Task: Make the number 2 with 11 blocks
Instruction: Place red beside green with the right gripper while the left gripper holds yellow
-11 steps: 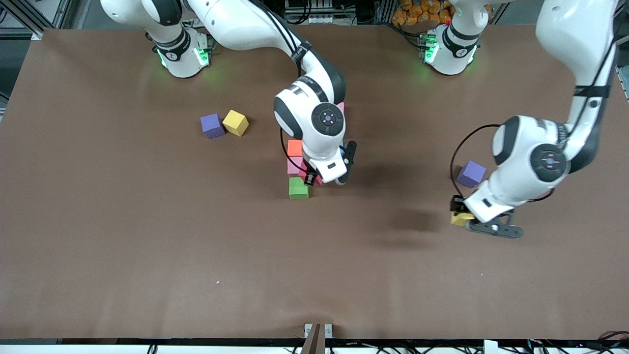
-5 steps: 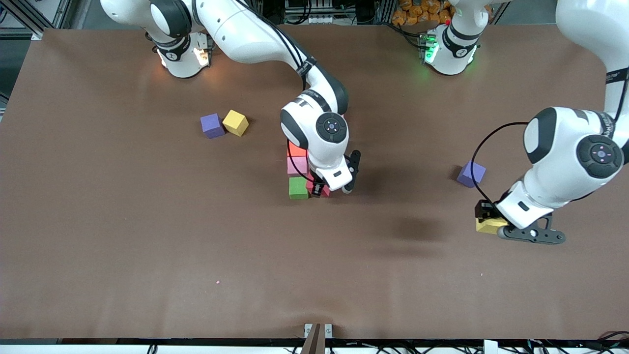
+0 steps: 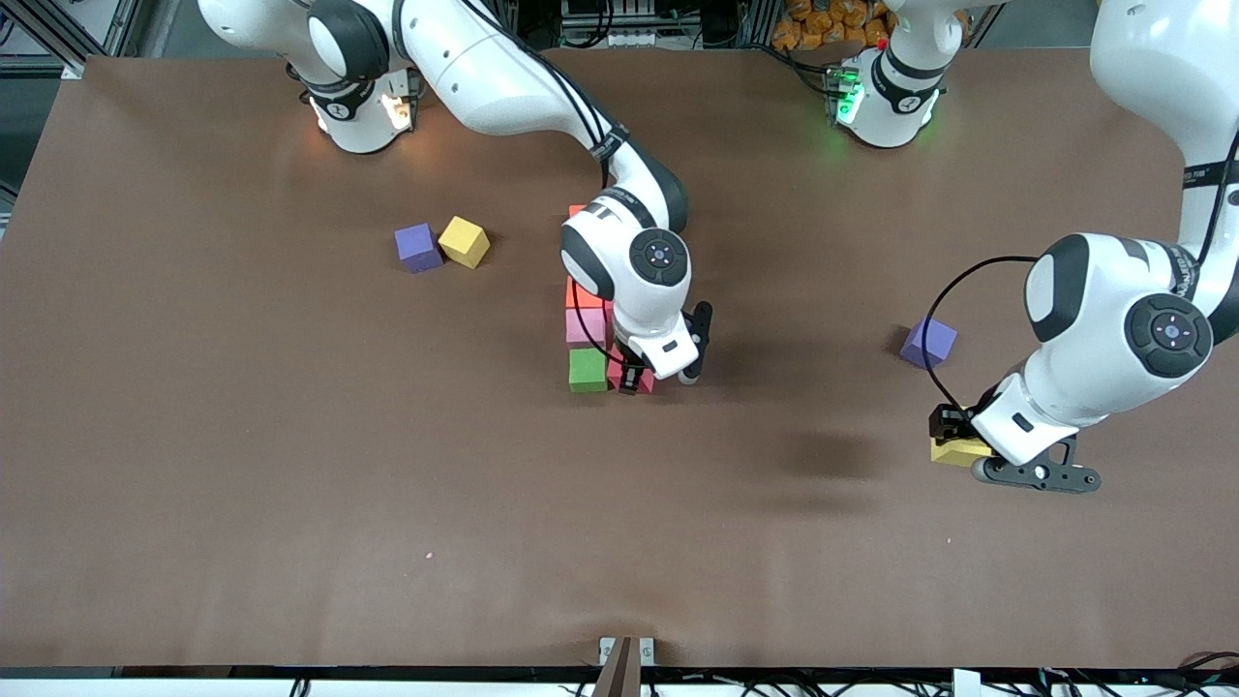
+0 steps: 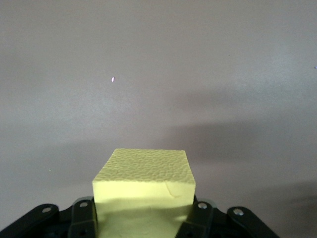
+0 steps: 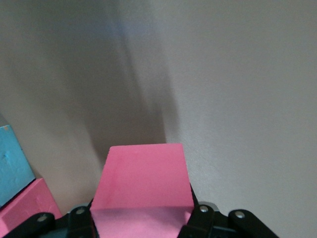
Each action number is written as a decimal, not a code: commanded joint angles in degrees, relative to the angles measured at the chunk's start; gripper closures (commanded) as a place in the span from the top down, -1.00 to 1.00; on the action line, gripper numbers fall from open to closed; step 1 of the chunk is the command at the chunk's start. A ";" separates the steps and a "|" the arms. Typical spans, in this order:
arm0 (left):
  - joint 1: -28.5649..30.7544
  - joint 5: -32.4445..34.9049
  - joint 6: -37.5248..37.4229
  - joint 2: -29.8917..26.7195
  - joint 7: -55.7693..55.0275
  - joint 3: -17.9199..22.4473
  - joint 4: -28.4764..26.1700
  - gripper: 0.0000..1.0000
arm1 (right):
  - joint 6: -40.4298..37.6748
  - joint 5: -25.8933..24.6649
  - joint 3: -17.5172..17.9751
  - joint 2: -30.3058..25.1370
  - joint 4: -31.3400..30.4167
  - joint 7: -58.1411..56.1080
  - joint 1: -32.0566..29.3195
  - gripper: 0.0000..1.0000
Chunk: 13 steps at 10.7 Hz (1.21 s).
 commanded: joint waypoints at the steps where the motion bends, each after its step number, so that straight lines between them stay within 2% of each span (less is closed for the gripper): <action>1: -0.10 0.09 -1.08 1.00 -1.36 -0.36 1.57 0.02 | -0.44 -0.69 -1.63 1.99 2.41 -0.42 0.66 -0.66; 8: -0.02 0.18 -0.82 1.62 -2.86 -0.45 1.48 0.04 | -1.15 -5.25 -2.25 1.90 0.21 -1.65 1.54 -0.63; 13: 0.16 0.36 -0.82 1.70 -2.60 -0.36 1.48 0.05 | -1.15 -6.23 -2.25 1.90 -1.11 -1.56 2.41 -0.55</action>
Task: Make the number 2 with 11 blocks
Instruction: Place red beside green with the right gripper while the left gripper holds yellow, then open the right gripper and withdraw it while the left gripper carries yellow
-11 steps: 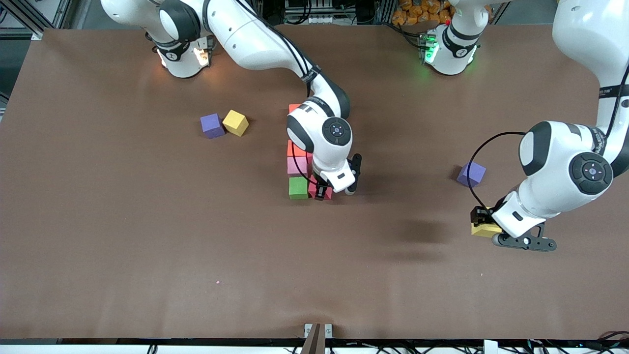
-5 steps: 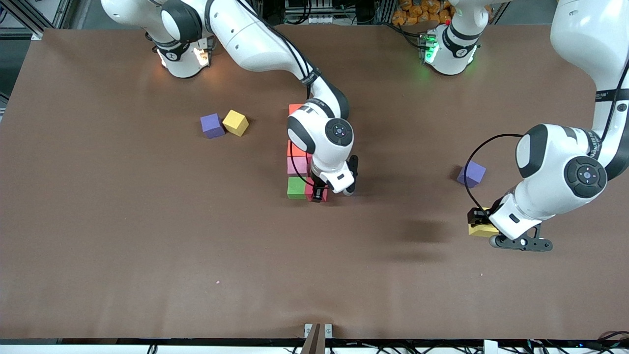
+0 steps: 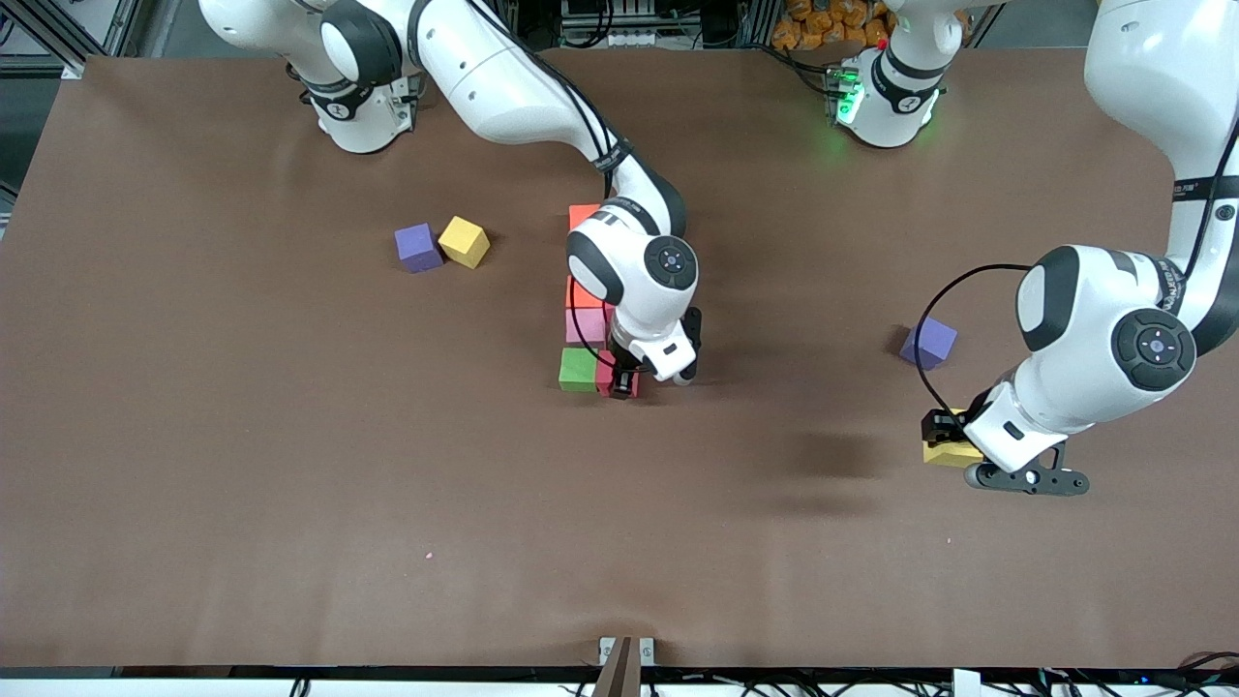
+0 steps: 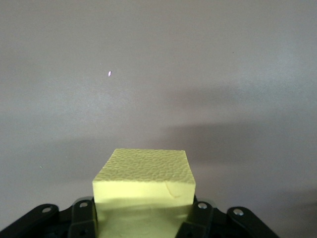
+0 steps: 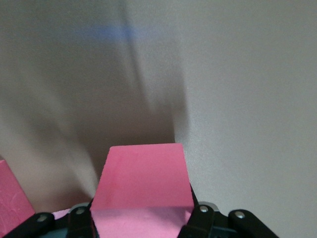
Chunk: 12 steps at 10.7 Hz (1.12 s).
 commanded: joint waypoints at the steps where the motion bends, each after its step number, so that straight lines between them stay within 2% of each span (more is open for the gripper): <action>1: 0.27 0.36 -0.82 0.43 -0.44 -0.25 1.23 0.05 | -0.34 -1.01 -0.74 -0.01 -0.49 0.03 1.12 -0.31; 2: 0.27 0.36 -0.82 0.43 -0.26 -0.25 1.23 0.05 | -0.25 -0.92 -0.74 -0.01 -0.49 0.21 1.12 0.81; 3: 0.27 0.36 -0.82 0.43 -0.18 -0.25 1.23 0.05 | -0.25 -0.66 -0.66 -0.09 -0.49 0.29 1.12 1.00; 8: -0.25 0.18 -0.82 0.43 -1.75 -0.34 1.23 0.05 | -0.68 -0.04 -0.65 -1.84 -0.58 0.21 1.03 1.00; 12: -2.97 0.18 -0.82 1.22 -12.88 -0.69 0.88 0.05 | -4.81 0.13 -0.30 -5.53 -0.58 0.03 0.94 1.00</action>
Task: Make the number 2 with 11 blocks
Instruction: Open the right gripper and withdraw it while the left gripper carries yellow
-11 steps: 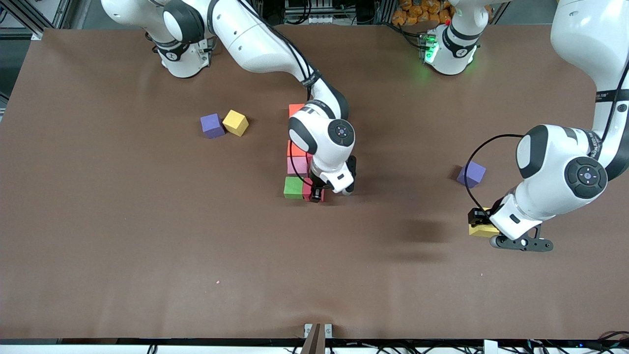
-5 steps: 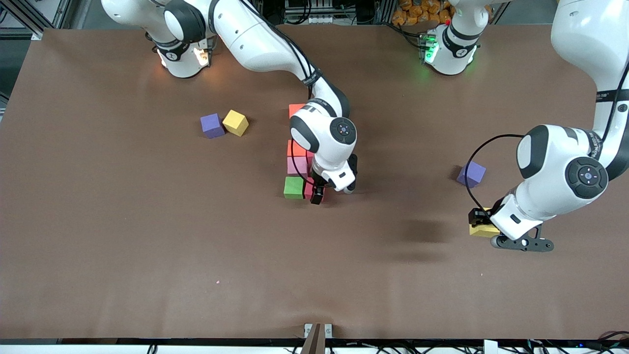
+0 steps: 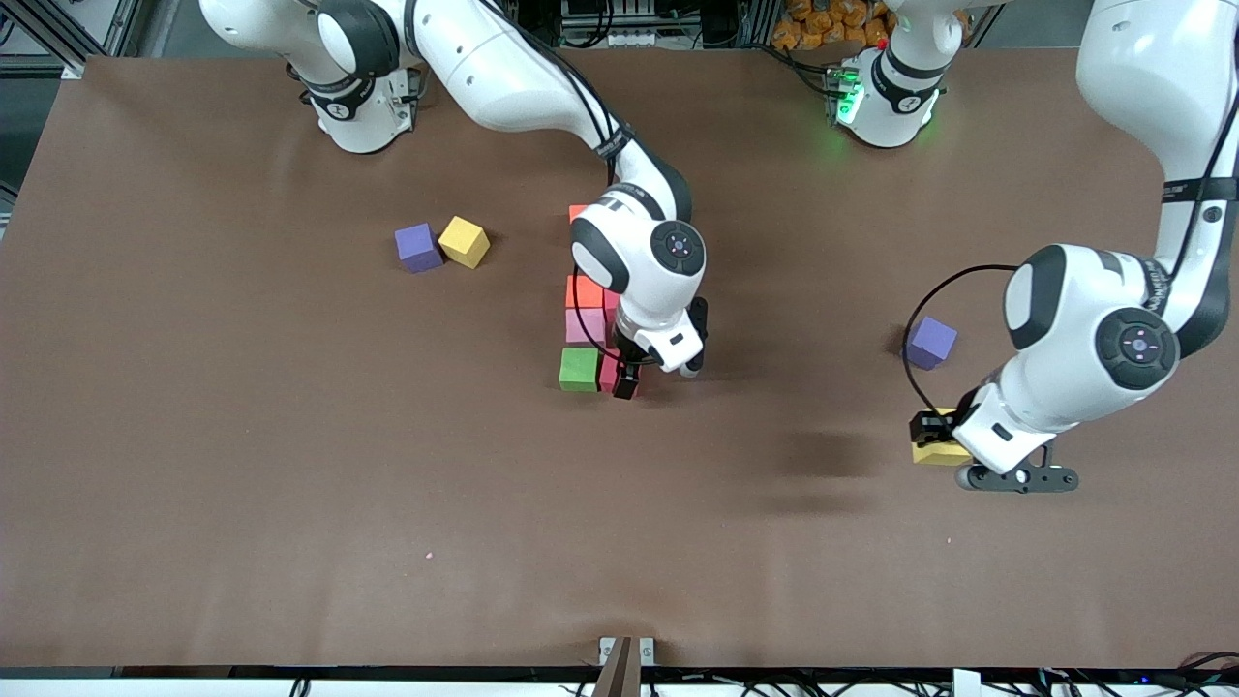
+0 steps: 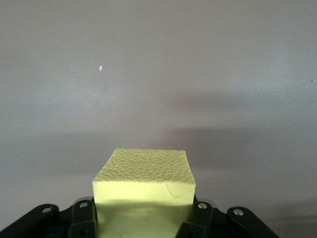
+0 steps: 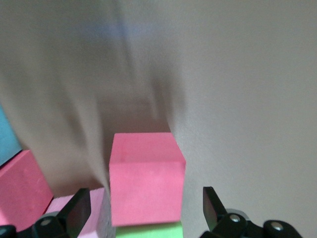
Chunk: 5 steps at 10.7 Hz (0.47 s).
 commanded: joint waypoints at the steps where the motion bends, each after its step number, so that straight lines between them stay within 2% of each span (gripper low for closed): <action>1: -2.43 0.18 -0.82 1.51 -8.74 -0.07 0.88 0.05 | -2.85 0.35 -0.05 -3.60 -1.10 0.01 0.19 1.00; 3: -4.98 0.10 -0.82 1.95 -20.40 -0.16 0.88 0.05 | -6.36 0.26 -0.05 -6.31 -1.01 0.27 -0.77 1.00; 5: -8.75 0.27 -0.82 3.00 -38.57 -0.07 1.05 0.05 | -7.52 0.43 -0.05 -9.13 -1.01 0.36 -3.92 1.00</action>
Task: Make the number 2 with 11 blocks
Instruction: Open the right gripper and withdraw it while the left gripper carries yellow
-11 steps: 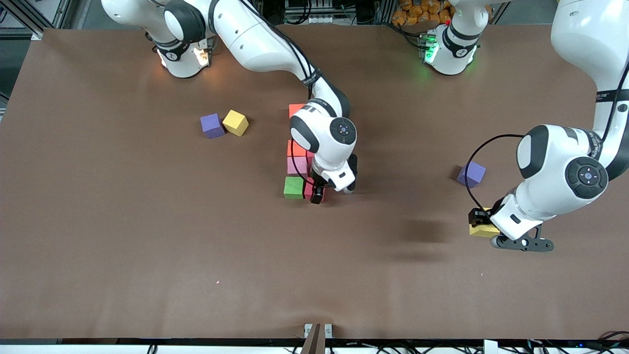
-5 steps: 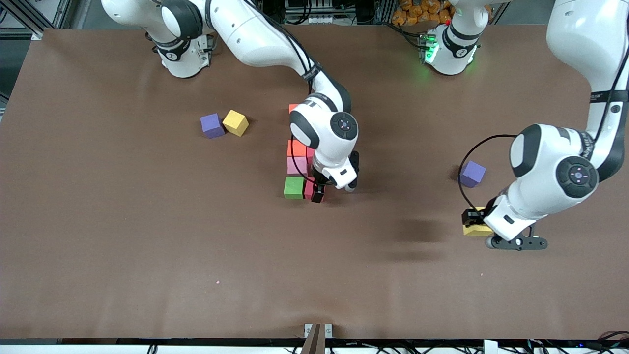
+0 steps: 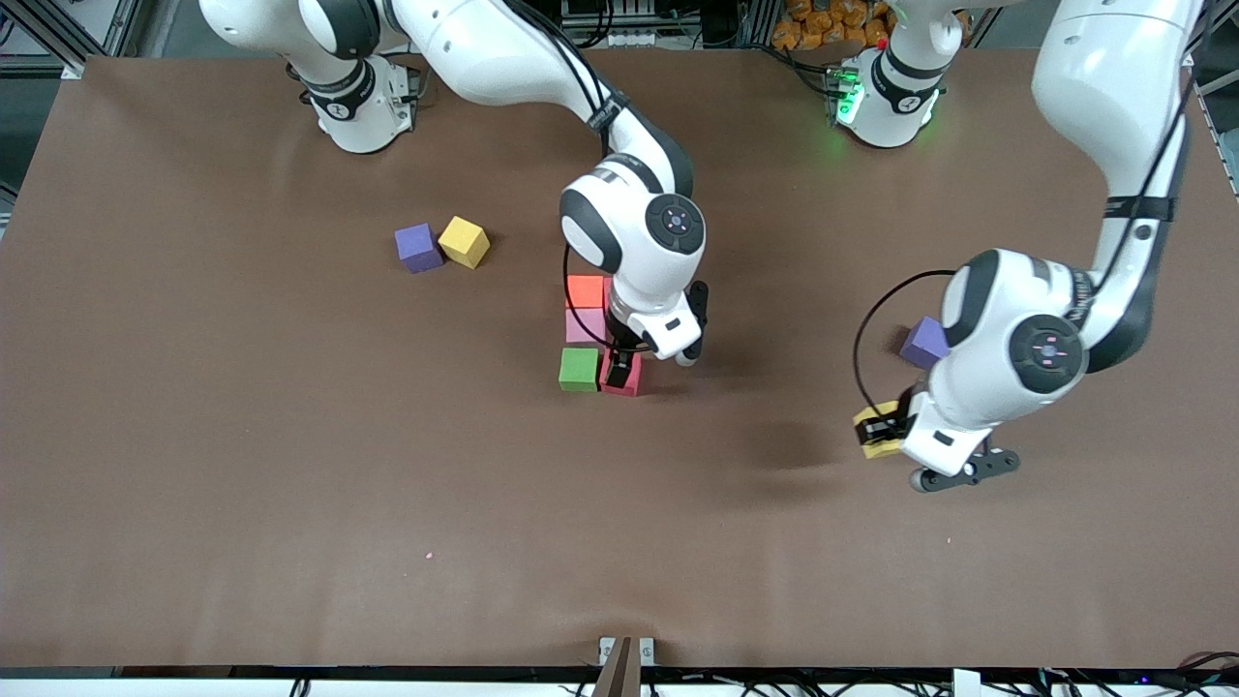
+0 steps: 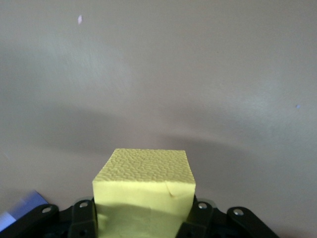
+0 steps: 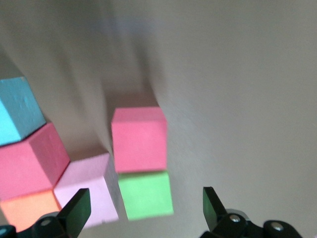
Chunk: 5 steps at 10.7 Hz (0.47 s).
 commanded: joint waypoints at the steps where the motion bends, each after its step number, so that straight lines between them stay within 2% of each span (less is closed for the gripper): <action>1: -4.84 0.31 -0.73 2.06 -19.49 0.13 1.24 0.05 | -1.27 0.52 0.71 -4.17 -1.09 0.25 -4.05 1.00; 3: -8.19 0.92 0.58 3.65 -33.58 0.40 1.25 0.05 | -1.53 0.87 0.71 -6.11 -1.09 0.43 -7.30 1.00; 5: -9.60 0.93 1.81 5.23 -42.65 0.40 1.33 0.04 | -2.58 0.87 0.71 -8.13 -1.18 0.43 -10.73 1.00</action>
